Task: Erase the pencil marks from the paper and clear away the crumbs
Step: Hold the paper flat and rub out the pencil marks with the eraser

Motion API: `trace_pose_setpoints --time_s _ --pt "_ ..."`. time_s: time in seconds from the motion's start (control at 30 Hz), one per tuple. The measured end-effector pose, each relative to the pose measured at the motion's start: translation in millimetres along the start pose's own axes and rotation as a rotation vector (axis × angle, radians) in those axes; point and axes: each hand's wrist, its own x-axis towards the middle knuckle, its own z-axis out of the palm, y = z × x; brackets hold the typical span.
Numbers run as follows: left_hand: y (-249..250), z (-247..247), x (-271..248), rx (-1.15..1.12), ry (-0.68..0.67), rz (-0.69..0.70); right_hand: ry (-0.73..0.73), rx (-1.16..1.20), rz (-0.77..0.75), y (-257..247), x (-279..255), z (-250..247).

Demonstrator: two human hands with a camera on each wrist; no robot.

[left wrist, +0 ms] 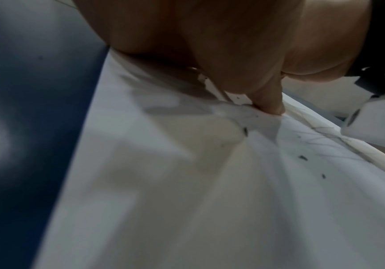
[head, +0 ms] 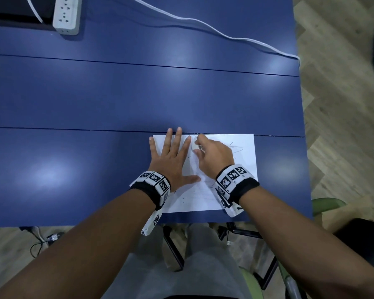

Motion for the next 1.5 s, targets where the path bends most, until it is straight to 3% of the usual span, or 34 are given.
trace_pose_setpoints --time_s 0.13,0.27,0.47,1.5 --pt "0.4 -1.4 -0.5 -0.006 -0.003 0.004 0.058 0.028 0.075 3.2 9.5 -3.8" --pt "0.0 -1.1 -0.6 -0.006 -0.012 0.0 0.023 0.002 0.014 3.7 2.1 -2.0" --pt "-0.5 -2.0 -1.7 -0.031 -0.016 0.007 0.082 0.025 0.105 9.7 12.4 -6.0" --pt "0.3 -2.8 -1.3 -0.022 -0.018 0.003 0.054 -0.005 0.06 2.4 13.7 -6.6"
